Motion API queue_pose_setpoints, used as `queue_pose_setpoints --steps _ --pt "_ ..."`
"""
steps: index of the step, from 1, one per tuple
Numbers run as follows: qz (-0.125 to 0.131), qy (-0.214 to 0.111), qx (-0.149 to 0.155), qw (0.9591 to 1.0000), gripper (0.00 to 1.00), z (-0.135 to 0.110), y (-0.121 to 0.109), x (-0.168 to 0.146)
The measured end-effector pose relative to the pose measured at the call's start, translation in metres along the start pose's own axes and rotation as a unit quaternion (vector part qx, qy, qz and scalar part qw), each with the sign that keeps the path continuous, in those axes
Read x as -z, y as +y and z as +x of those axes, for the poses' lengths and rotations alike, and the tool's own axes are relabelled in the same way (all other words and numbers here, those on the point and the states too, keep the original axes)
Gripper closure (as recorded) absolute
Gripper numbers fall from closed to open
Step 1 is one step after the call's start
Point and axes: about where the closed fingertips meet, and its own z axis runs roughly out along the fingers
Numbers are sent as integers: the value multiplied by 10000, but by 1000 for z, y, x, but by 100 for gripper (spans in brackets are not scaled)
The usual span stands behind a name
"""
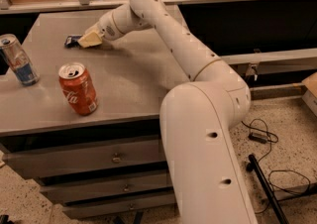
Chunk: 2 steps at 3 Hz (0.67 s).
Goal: Move rxbar blueberry near coke can
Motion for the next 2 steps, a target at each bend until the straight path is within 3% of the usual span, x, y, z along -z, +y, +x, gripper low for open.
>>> queue_pose_setpoints --steps 1,2 --pt "66 -81 467 9989 100 -40 19 23" --pt "161 -265 1235 9919 100 -110 62 64"
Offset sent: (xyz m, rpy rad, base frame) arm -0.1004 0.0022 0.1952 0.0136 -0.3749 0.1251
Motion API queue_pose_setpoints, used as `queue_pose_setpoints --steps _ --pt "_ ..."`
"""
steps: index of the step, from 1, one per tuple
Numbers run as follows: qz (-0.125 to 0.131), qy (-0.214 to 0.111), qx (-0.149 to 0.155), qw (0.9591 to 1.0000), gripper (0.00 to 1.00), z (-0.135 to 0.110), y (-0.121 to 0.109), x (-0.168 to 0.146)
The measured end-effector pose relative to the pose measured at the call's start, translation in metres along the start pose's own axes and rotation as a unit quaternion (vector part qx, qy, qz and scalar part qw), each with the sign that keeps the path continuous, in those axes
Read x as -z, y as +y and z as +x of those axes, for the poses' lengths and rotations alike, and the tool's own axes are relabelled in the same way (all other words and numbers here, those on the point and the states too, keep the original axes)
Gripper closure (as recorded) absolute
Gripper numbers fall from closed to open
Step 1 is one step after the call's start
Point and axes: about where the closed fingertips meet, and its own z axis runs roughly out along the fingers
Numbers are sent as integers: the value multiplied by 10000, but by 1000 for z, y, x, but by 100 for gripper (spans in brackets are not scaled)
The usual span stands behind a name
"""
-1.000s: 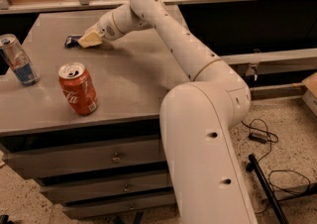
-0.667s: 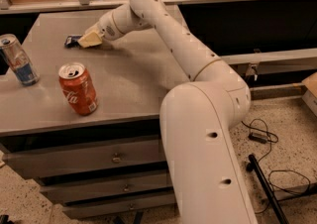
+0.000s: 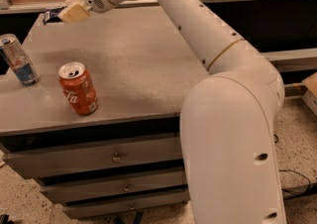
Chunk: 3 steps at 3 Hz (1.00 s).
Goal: Move rxbar blueberry near coke can
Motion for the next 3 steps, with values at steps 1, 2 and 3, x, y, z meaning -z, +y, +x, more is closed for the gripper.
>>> queue_pose_setpoints --steps 1,2,3 --pt "4 -3 -23 10000 100 1 1 1" --pt "92 -76 -447 9989 100 25 26 28" --pt "751 -477 -828 9926 100 1 61 103"
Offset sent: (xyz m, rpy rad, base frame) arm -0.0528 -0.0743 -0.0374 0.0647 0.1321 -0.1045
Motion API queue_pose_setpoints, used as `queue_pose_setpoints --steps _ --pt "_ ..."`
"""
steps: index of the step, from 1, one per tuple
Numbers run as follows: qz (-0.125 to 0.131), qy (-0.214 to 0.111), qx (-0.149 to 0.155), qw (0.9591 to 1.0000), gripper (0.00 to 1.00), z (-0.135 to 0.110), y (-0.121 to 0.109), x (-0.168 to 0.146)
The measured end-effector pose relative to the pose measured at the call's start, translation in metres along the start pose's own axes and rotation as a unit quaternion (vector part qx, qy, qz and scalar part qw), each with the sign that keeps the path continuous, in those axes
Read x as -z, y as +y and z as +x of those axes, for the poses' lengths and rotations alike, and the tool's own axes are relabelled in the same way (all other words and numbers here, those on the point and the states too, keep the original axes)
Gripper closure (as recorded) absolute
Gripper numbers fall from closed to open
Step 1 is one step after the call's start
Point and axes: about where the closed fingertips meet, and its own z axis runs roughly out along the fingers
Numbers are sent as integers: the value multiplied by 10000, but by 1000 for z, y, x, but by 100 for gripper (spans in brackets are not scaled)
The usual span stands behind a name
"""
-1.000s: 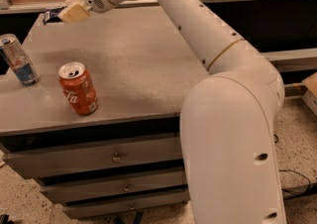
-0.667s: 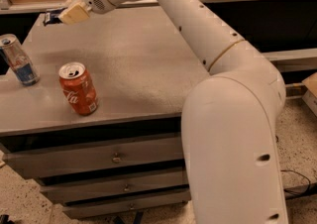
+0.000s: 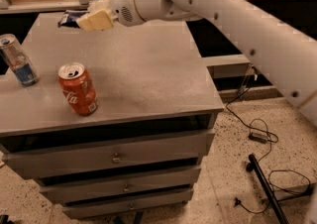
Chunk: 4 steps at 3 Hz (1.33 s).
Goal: Move rxbar blueberry near coke can
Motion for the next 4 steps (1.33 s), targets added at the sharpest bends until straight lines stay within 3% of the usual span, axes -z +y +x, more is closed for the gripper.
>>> queue_pose_setpoints --steps 1,2,3,4 --pt "337 146 -357 9987 100 29 27 41" --pt "171 460 -495 9976 100 74 42 38" --pt "96 328 -397 9986 100 70 24 43" --pt "192 306 -312 9989 100 91 12 77"
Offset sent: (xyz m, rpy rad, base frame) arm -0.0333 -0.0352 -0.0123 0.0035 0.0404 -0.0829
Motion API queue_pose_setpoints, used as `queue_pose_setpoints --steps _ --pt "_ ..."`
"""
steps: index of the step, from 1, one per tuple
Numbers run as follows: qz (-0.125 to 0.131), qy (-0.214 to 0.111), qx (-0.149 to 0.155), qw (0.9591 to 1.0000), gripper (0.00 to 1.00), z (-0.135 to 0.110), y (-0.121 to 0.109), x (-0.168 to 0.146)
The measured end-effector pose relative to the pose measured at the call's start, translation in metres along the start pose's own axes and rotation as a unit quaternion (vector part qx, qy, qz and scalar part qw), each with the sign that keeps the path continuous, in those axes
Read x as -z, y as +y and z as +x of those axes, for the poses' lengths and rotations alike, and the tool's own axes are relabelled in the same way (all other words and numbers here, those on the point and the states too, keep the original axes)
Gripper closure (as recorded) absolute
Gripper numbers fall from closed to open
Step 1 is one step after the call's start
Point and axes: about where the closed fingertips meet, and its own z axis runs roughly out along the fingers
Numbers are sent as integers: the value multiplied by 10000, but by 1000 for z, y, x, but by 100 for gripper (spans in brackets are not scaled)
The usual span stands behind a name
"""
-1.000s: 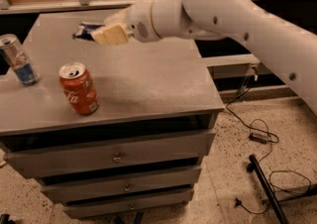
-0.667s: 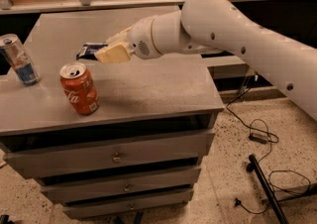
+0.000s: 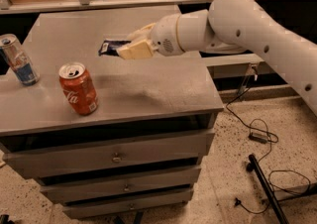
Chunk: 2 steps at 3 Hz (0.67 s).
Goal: Move rxbar blueberry near coke can
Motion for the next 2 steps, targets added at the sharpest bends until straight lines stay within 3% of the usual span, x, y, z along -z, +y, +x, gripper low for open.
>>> queue_pose_setpoints --steps 2 --pt "-375 275 -61 9989 100 42 27 28"
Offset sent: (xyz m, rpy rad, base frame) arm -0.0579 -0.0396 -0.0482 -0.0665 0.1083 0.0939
